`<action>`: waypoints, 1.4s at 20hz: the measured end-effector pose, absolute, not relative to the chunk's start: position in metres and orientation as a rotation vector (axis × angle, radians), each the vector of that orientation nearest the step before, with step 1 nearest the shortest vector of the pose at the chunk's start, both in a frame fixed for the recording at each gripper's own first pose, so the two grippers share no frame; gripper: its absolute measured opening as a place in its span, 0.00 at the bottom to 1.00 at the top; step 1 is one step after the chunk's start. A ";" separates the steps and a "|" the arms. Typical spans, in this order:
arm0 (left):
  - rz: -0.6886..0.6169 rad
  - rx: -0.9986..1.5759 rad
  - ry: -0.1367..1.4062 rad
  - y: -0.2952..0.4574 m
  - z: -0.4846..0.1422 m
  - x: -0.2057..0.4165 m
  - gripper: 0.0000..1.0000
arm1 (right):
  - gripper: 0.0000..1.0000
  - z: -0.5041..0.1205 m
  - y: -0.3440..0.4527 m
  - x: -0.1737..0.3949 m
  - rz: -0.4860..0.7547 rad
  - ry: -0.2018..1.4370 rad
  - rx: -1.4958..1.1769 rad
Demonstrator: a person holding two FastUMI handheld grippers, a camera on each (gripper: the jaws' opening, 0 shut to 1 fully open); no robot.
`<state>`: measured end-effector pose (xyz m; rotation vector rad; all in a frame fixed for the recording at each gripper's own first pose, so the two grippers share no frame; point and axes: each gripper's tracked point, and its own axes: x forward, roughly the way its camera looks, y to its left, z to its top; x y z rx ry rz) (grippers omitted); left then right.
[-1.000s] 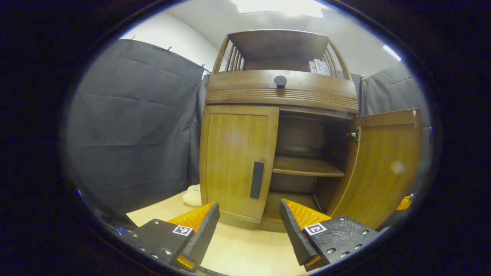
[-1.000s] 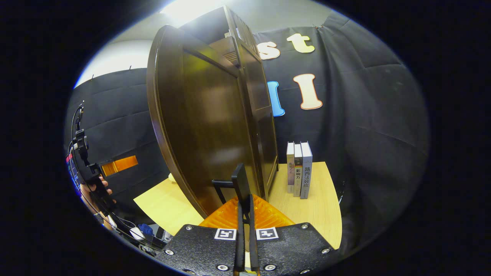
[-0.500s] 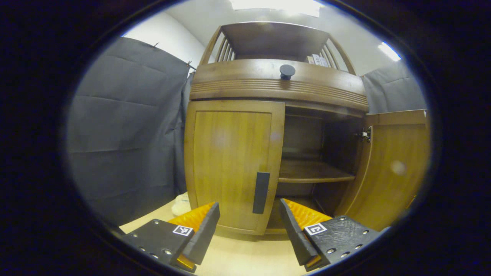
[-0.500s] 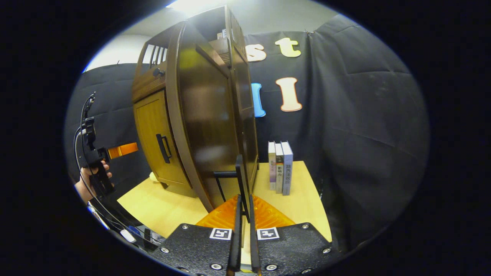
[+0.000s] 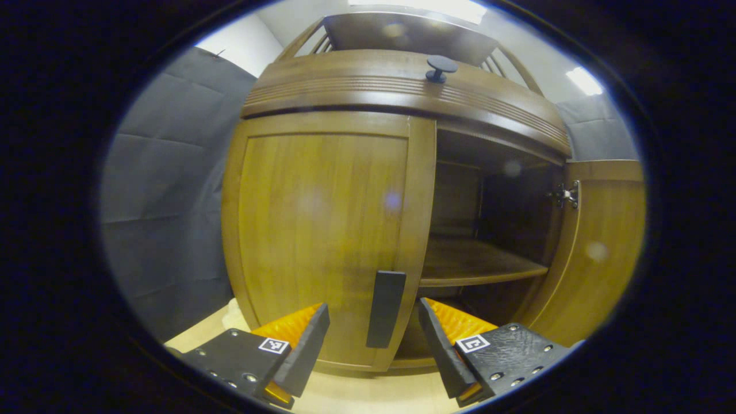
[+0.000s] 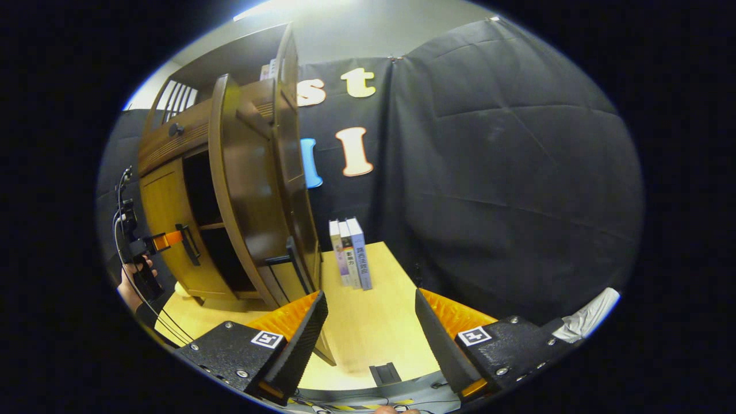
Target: Open the right door of the double-door shoe cabinet with the right hand, and open the left door with the left hand.
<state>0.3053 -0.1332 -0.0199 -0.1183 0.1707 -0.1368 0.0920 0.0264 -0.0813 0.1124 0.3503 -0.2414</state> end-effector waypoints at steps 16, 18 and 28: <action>-0.259 -0.093 0.167 -0.156 -0.045 0.346 0.31 | 0.92 -0.101 0.098 0.078 -0.294 0.374 0.112; -0.262 -0.098 0.166 -0.153 -0.046 0.342 0.31 | 0.92 -0.104 0.112 0.081 -0.280 0.374 0.103; -0.316 -0.105 0.124 -0.132 -0.044 0.286 0.19 | 0.95 -0.125 0.194 0.108 -0.106 0.426 0.092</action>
